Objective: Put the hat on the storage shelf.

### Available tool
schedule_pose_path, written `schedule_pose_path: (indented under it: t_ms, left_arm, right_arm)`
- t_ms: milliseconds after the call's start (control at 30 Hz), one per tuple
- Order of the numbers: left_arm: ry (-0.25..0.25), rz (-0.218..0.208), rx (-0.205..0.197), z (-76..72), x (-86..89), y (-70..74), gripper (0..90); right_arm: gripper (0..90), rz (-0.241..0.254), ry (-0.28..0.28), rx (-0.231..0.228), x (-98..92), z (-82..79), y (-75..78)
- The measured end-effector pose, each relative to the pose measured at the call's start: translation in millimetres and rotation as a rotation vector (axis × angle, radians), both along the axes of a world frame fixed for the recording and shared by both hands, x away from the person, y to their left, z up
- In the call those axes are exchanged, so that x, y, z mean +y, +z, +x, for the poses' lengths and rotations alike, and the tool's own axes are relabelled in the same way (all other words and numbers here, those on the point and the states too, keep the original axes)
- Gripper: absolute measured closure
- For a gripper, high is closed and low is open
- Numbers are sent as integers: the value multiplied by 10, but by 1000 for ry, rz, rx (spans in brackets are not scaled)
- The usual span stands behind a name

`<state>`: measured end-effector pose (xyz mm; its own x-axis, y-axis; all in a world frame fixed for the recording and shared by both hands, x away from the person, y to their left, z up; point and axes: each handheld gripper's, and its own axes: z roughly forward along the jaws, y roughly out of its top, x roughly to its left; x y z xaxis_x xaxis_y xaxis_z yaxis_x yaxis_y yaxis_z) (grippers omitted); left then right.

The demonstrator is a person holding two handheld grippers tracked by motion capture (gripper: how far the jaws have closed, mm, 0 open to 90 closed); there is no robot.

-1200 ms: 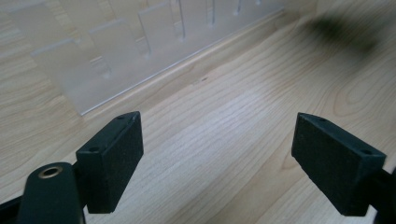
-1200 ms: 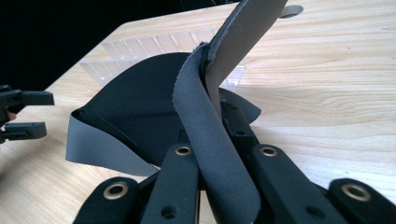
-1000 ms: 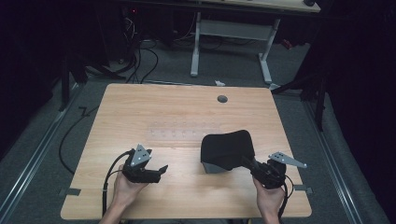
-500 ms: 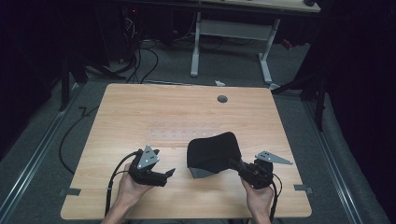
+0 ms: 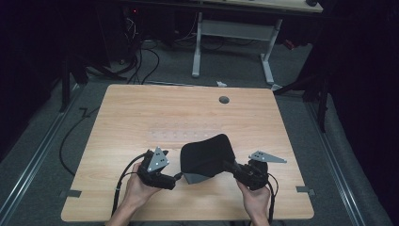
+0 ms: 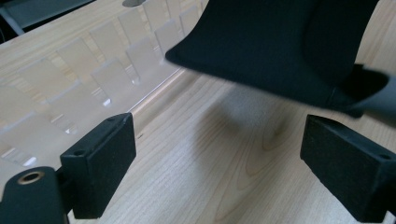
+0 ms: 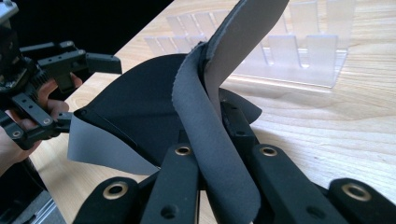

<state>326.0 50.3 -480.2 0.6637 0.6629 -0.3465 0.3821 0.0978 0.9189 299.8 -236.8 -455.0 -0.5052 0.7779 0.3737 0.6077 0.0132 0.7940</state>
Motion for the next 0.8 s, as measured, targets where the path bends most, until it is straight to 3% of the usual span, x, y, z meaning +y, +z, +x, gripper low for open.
schedule_pose_path:
  t_ms: [100, 267, 800]
  left_arm:
    - [-6, -13, 8, -11, 20, 18, 107]
    - [-16, 4, 3, -31, -14, -5, 115]
    - [-12, 30, -26, -83, -66, 36, 124]
  right_arm:
    - [851, -14, 11, 7, 42, 9, -10]
    - [850, -41, 17, 12, 87, 6, -26]
    - [848, -60, 29, 32, 156, 32, -35]
